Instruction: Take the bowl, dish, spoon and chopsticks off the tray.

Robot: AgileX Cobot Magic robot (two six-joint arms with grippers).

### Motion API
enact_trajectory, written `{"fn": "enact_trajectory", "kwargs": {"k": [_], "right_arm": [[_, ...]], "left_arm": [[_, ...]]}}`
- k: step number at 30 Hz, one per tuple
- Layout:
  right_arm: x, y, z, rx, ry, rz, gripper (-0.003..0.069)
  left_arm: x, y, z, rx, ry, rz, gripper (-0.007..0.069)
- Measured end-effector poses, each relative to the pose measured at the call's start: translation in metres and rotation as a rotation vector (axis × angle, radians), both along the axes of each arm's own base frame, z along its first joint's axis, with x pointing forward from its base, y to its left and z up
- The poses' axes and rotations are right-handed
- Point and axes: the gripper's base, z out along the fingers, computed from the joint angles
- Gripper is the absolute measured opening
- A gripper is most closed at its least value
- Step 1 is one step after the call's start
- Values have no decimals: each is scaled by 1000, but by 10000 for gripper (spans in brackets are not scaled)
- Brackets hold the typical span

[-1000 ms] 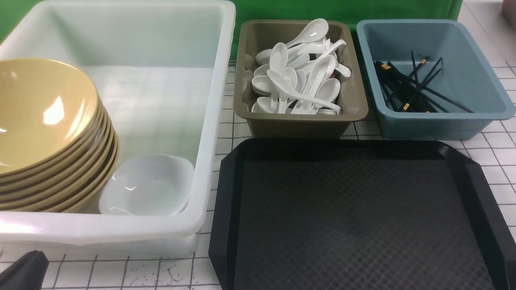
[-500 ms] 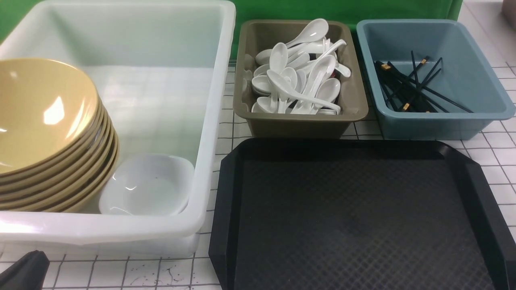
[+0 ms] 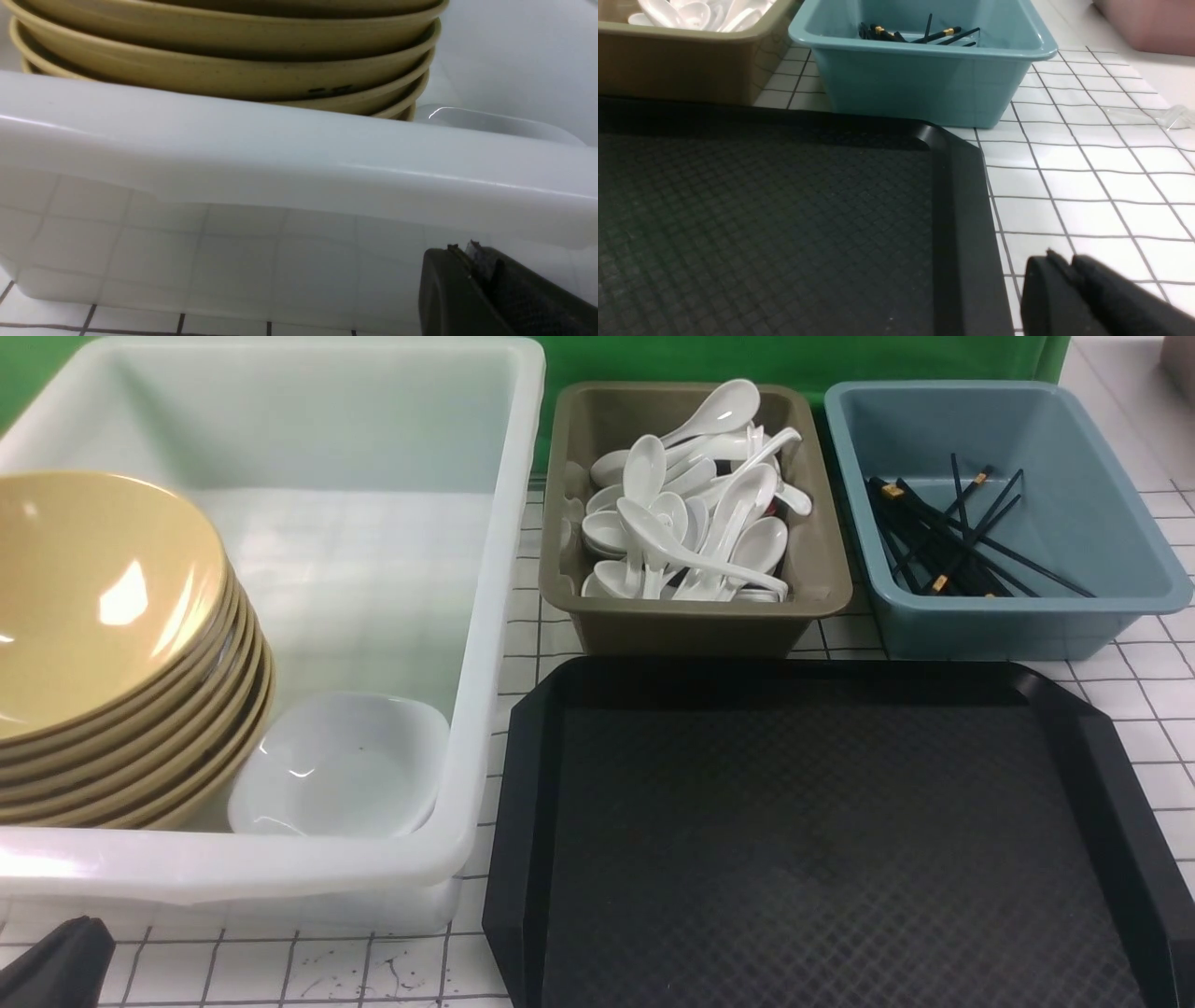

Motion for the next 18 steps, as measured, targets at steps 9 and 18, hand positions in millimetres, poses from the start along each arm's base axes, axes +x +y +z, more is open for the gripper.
{"fn": "enact_trajectory", "kwargs": {"k": [9,18], "right_arm": [[0,0,0,0,0,0,106],[0,0,0,0,0,0,111]], "left_arm": [[0,0,0,0,0,0,-6],[0,0,0,0,0,0,-6]]}}
